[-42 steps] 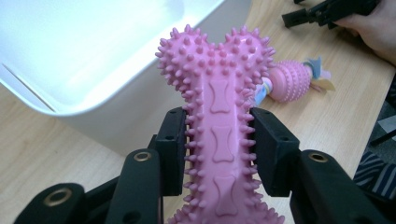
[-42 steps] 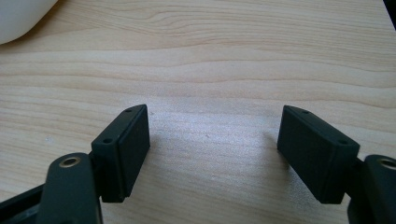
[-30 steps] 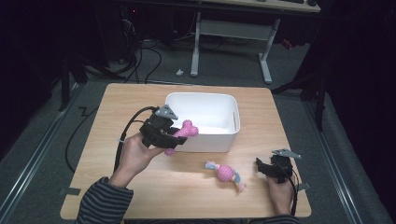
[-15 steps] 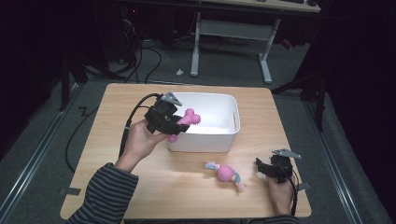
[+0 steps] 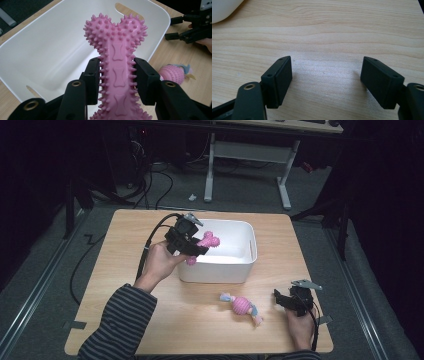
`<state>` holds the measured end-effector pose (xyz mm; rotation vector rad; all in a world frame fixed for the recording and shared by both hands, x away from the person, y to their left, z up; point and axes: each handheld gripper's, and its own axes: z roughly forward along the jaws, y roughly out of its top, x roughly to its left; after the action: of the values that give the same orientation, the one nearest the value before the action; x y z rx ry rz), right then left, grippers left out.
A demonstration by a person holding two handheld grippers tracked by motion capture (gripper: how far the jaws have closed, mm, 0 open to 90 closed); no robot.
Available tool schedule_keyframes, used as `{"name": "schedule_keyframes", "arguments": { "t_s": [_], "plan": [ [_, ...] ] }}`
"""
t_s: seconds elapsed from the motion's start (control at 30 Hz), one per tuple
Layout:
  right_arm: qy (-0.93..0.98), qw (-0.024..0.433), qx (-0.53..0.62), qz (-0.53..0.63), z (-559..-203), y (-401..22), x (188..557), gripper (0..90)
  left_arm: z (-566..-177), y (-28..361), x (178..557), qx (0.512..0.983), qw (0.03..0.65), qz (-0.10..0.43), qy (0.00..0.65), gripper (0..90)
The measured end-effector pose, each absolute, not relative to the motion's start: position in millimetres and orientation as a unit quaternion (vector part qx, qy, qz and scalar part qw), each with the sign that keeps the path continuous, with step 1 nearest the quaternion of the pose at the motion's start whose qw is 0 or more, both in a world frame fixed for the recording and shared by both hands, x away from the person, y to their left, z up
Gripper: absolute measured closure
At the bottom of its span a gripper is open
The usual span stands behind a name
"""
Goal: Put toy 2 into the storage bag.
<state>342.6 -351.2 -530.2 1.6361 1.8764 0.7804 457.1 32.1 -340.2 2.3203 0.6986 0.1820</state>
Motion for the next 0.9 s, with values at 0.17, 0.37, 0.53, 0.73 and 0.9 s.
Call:
{"name": "schedule_keyframes", "arguments": {
  "t_s": [0.17,0.37,0.53,0.73,0.9],
  "plan": [
    [0.694,0.263,0.605,0.289,-530,-351,343,25.6,-344,25,466,0.896,0.343,0.075,0.271,58.8],
    [0.694,0.263,0.605,0.289,-530,-351,343,25.6,-349,24,476,0.892,0.349,0.068,0.28,58.7],
    [0.694,0.263,0.605,0.289,-530,-351,343,25.6,-354,20,481,0.891,0.344,0.074,0.285,58.7],
    [0.694,0.263,0.605,0.289,-530,-351,343,25.6,-361,16,486,0.895,0.334,0.079,0.285,58.7],
    [0.693,0.263,0.606,0.289,-530,-351,342,25.6,-368,13,491,0.898,0.324,0.08,0.288,58.6]
  ]
}}
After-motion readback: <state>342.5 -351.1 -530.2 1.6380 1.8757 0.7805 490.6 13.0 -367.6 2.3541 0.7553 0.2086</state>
